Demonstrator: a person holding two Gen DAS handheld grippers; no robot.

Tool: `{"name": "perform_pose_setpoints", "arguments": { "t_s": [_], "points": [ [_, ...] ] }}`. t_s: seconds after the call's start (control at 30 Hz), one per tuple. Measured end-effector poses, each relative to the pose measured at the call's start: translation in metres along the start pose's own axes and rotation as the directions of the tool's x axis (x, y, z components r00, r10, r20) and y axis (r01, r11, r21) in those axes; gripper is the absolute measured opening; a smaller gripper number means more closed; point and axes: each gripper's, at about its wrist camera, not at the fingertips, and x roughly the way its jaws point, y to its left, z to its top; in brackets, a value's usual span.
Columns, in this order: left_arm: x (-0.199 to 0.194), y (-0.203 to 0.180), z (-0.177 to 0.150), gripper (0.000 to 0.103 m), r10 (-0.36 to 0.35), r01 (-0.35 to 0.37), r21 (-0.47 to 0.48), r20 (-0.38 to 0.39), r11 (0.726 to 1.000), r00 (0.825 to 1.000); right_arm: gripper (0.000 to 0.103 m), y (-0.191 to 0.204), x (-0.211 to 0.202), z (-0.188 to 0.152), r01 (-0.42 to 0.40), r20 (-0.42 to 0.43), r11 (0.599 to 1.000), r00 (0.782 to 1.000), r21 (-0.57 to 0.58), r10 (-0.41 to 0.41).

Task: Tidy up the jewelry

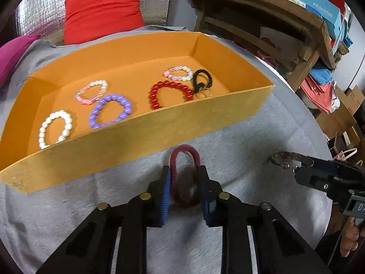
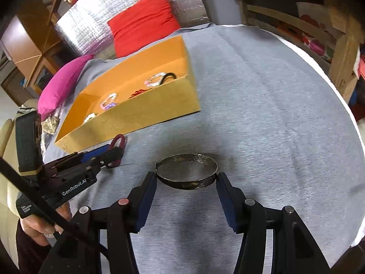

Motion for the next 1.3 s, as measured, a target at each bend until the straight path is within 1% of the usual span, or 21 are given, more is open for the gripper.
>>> {"name": "perform_pose_setpoints", "arguments": {
  "t_s": [0.17, 0.47, 0.53, 0.6, 0.7, 0.73, 0.8, 0.83, 0.9, 0.93, 1.0, 1.1, 1.17, 1.2, 1.23, 1.3],
  "points": [
    [-0.011, 0.017, -0.011, 0.02, 0.019, -0.019, -0.007, -0.014, 1.0, 1.0, 0.057, 0.019, 0.007, -0.003, -0.014, -0.01, 0.999, 1.0, -0.045, 0.014],
    [-0.044, 0.044, -0.036, 0.02, 0.043, -0.043, 0.005, 0.001, 0.999, 0.999, 0.057, 0.058, 0.025, -0.011, -0.053, -0.044, 0.988, 0.998, -0.142, 0.047],
    [-0.047, 0.05, -0.038, 0.02, 0.051, -0.051, -0.001, -0.001, 0.999, 0.999, 0.057, 0.068, 0.031, -0.014, -0.051, -0.059, 0.984, 0.997, -0.172, 0.041],
    [-0.047, 0.058, -0.039, 0.02, 0.053, -0.053, -0.025, -0.007, 0.998, 0.999, 0.057, 0.07, 0.037, -0.014, -0.046, -0.078, 0.983, 0.996, -0.175, 0.033],
    [-0.046, 0.067, -0.035, 0.021, 0.048, -0.049, -0.073, -0.009, 0.996, 0.999, 0.058, 0.068, 0.042, -0.011, -0.052, -0.108, 0.987, 0.994, -0.151, 0.036],
    [-0.045, 0.069, -0.032, 0.021, 0.026, -0.027, -0.094, -0.009, 0.995, 1.0, 0.062, 0.066, 0.041, -0.01, -0.056, -0.111, 0.988, 0.993, -0.143, 0.04],
    [-0.041, 0.07, -0.027, 0.023, -0.027, 0.026, -0.128, -0.005, 0.991, 1.0, 0.065, 0.059, 0.039, -0.008, -0.059, -0.105, 0.991, 0.993, -0.118, 0.047],
    [-0.039, 0.07, -0.024, 0.025, -0.038, 0.037, -0.138, -0.004, 0.99, 0.999, 0.065, 0.055, 0.037, -0.006, -0.064, -0.104, 0.993, 0.993, -0.103, 0.053],
    [-0.032, 0.067, -0.02, 0.031, -0.056, 0.054, -0.155, -0.01, 0.986, 0.998, 0.065, 0.044, 0.035, -0.003, -0.101, -0.102, 0.994, 0.99, -0.039, 0.096],
    [-0.029, 0.064, -0.018, 0.033, -0.06, 0.057, -0.164, -0.014, 0.985, 0.998, 0.065, 0.04, 0.033, -0.001, -0.114, -0.098, 0.993, 0.989, -0.011, 0.112],
    [-0.021, 0.062, -0.014, 0.034, -0.06, 0.055, -0.184, -0.025, 0.981, 0.998, 0.065, 0.033, 0.03, 0.001, -0.118, -0.083, 0.993, 0.989, 0.031, 0.12],
    [-0.012, 0.061, -0.006, 0.036, -0.057, 0.051, -0.212, -0.025, 0.976, 0.998, 0.065, 0.033, 0.029, 0.001, -0.102, -0.063, 0.994, 0.993, 0.025, 0.104],
    [-0.006, 0.061, -0.003, 0.036, -0.054, 0.047, -0.236, -0.026, 0.971, 0.998, 0.058, 0.033, 0.031, 0.0, -0.089, -0.066, 0.996, 0.994, 0.027, 0.091],
    [-0.004, 0.062, -0.001, 0.036, -0.05, 0.042, -0.244, -0.025, 0.969, 0.998, 0.046, 0.034, 0.034, 0.0, -0.087, -0.071, 0.996, 0.993, 0.029, 0.089],
    [-0.001, 0.061, 0.001, 0.036, -0.043, 0.037, -0.247, -0.019, 0.968, 0.999, 0.037, 0.035, 0.038, 0.0, -0.073, -0.075, 0.997, 0.994, 0.025, 0.074],
    [0.002, 0.058, 0.004, 0.036, -0.027, 0.023, -0.237, -0.014, 0.971, 1.0, 0.034, 0.038, 0.038, -0.001, -0.04, -0.068, 0.999, 0.997, -0.004, 0.04]
  ]
}}
